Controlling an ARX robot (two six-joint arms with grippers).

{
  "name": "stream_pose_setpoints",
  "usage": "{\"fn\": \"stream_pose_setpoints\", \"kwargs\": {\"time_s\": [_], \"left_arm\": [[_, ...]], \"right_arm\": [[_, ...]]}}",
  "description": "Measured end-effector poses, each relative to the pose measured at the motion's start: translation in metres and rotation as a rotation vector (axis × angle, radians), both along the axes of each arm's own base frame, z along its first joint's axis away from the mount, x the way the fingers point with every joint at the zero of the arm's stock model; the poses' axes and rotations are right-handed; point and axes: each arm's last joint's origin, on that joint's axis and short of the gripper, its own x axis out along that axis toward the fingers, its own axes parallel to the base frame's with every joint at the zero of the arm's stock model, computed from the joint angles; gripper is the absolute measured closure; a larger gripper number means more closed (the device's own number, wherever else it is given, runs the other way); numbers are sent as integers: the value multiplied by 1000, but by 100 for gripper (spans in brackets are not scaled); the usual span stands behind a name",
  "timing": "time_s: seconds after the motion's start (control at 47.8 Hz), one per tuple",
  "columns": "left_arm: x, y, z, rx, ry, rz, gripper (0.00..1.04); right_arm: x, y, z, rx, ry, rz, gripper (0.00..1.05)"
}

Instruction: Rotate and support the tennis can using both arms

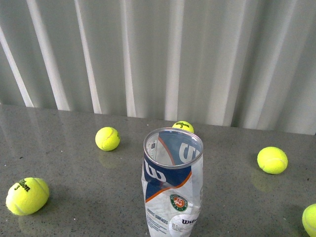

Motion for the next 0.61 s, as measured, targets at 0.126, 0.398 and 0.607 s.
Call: {"fn": "stream_pose_setpoints", "kwargs": {"time_s": [0.126,0.398,0.607], "left_arm": [[-10,0,-3,0,6,0,101],[-10,0,-3,0,6,0,86],[-10,0,-3,0,7,0,52]], "right_arm": [[0,0,0,0,0,0,7],[0,0,0,0,0,0,7],[0,0,0,0,0,0,7]]}}
